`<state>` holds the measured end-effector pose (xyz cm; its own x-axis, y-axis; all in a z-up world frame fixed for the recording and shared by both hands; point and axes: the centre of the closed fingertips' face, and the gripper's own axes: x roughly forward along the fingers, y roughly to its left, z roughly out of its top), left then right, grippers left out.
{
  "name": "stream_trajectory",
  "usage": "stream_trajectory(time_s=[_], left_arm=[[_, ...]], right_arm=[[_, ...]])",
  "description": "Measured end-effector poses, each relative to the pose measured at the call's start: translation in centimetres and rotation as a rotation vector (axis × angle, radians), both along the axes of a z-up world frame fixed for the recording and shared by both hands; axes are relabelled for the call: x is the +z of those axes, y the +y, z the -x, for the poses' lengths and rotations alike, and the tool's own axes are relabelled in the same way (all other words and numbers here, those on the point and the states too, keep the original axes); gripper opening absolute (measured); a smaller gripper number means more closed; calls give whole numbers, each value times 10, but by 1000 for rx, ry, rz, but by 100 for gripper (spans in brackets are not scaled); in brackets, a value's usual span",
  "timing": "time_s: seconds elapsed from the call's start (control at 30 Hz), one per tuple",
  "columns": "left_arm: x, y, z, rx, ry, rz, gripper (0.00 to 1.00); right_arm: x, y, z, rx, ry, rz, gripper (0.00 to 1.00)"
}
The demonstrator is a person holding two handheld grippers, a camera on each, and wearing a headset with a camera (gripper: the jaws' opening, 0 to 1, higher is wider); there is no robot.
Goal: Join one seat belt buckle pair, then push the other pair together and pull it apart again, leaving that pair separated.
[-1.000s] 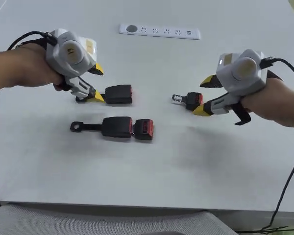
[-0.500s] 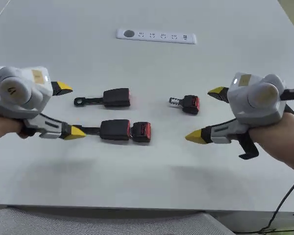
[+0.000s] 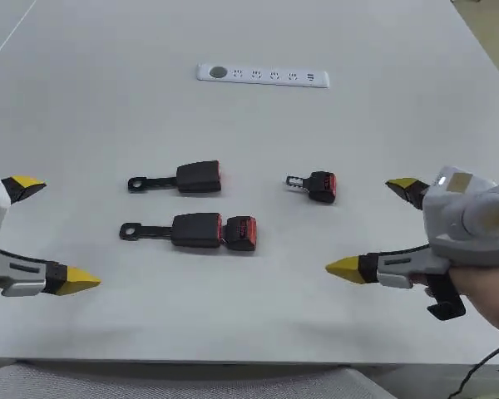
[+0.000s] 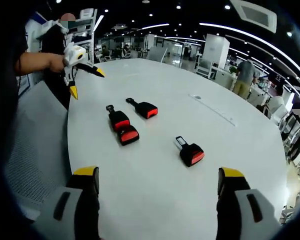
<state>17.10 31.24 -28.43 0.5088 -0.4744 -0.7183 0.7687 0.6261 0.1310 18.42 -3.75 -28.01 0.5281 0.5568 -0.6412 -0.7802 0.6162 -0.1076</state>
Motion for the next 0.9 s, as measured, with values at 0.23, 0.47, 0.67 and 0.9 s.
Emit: stream_trajectory(time_s=[0.23,0.47,0.67,0.9], left_arm=[[2,0,9,37,-6,47,100],[6,-1,12,65,-20,85,100],[7,3,12,93,-28,81,100],[9,5,19,99,-28,81,100]], right_arm=[[0,-4,5,-58,28,-43,100],[-3,-14,8,-82,39,-66,100],[-6,-7,16,-47,50,-61,100],[-2,-9,14,-39,24,-50,100]])
